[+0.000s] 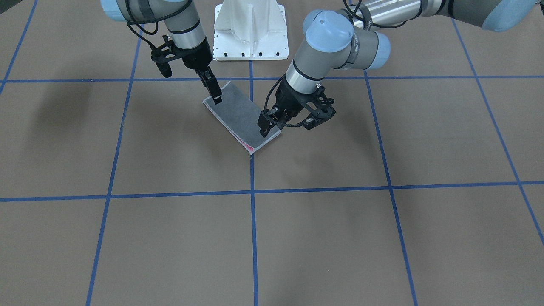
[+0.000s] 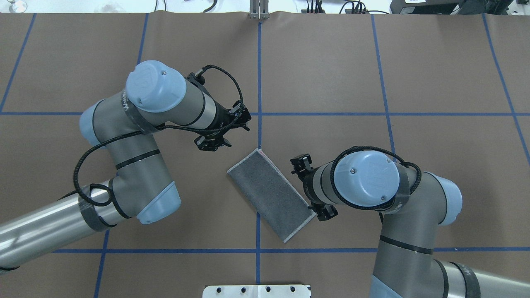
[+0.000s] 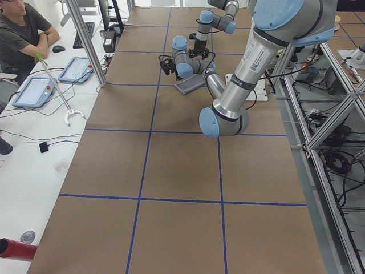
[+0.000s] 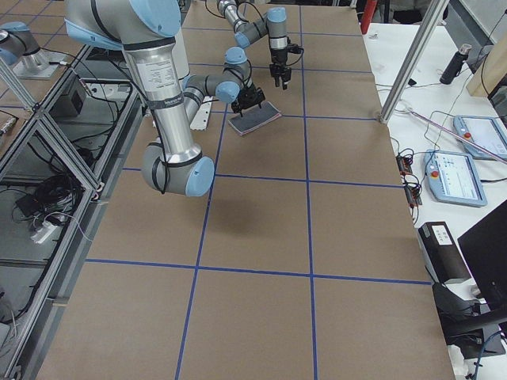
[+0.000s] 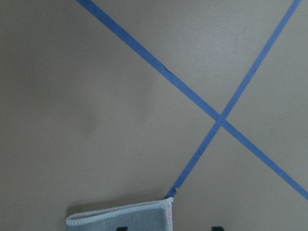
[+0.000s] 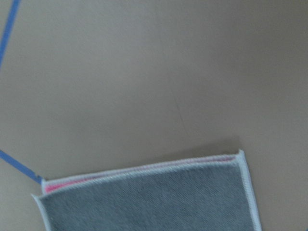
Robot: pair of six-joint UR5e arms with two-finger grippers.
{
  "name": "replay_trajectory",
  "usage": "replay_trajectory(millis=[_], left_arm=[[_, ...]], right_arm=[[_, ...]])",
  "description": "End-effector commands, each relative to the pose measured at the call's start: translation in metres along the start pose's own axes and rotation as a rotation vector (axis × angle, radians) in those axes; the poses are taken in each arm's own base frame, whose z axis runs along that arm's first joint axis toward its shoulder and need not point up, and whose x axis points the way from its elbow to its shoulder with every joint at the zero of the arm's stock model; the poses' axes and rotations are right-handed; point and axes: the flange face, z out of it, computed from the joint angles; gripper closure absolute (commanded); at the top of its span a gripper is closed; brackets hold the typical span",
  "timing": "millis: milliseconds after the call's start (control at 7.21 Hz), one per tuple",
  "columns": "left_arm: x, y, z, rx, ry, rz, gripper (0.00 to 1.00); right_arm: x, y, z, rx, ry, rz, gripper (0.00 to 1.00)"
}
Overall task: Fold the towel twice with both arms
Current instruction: 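Drag the towel end with the right gripper, rotating the towel, then lift the right gripper away while the left gripper moves to the towel's far end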
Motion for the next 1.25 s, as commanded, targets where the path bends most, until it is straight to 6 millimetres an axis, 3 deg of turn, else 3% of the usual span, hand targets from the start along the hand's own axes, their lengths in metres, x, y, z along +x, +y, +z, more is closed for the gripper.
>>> replay_trajectory(millis=[0,277,555,694,1110], left_arm=[[-0.027,-0.003,-0.052,0.001,-0.005,-0.003,0.34],[-0.03,-0.003,-0.04,-0.003,-0.034,-0.011,0.33],[-0.039,-0.012,-0.001,0.011,-0.101,-0.03,0.34],[-0.04,-0.005,0.026,0.002,-0.139,-0.029,0.37],[-0.052,0.021,0.057,-0.021,-0.188,-0.002,0.45]], right_arm=[[-0.006,-0.005,-0.005,0.007,0.013,-0.029,0.0],[-0.03,-0.037,-0.009,0.056,-0.014,-0.139,0.0],[-0.05,-0.073,0.011,0.124,-0.001,-0.224,0.0],[-0.055,-0.083,0.014,0.141,0.003,-0.239,0.0],[-0.066,-0.105,0.011,0.131,0.028,-0.235,0.0]])
